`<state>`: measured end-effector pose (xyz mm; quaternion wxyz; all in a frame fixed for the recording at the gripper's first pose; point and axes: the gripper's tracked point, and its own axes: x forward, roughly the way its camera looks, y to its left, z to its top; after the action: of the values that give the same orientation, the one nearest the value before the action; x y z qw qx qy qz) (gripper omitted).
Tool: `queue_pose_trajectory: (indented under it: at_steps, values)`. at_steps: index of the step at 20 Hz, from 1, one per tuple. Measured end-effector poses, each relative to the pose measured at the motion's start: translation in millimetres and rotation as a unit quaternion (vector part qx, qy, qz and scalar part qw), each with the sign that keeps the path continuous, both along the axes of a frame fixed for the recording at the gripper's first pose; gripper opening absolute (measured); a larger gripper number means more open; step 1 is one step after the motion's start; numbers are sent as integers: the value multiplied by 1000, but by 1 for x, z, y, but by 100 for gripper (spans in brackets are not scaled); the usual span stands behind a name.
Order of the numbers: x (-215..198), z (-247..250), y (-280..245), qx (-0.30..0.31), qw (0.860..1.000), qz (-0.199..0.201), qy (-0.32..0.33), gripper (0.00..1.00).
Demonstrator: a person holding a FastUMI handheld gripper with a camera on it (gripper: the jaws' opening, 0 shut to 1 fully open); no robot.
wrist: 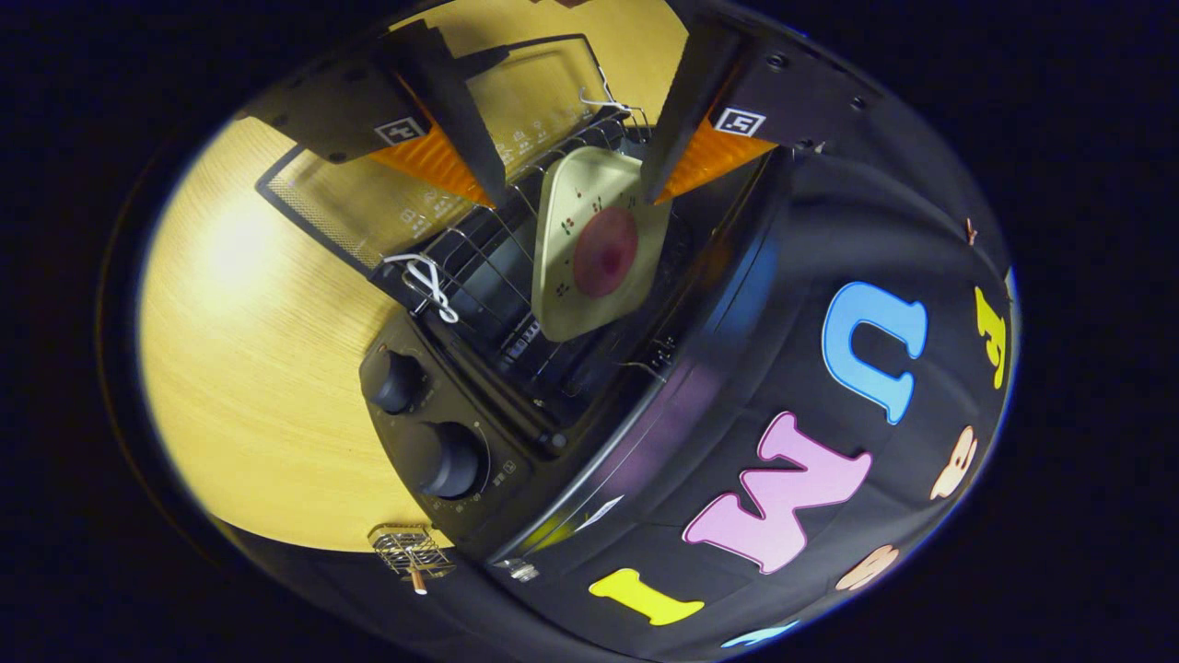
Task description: Open the toaster oven, put the food inside, and close the toaster oven door.
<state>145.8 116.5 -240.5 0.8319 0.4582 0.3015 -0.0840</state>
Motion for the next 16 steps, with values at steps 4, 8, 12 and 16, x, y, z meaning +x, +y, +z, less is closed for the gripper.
queue_pose_trajectory:
  at_steps: [4, 8, 12, 16]
  values:
    - [-35, 12, 3, -66, 997, 50, 6, 99]
    - [-64, 26, 10, -150, 980, 128, -8, 99]
    - [-89, 24, 15, -227, 956, 186, -11, 99]
    - [-117, -3, 5, -284, 936, 205, 39, 99]
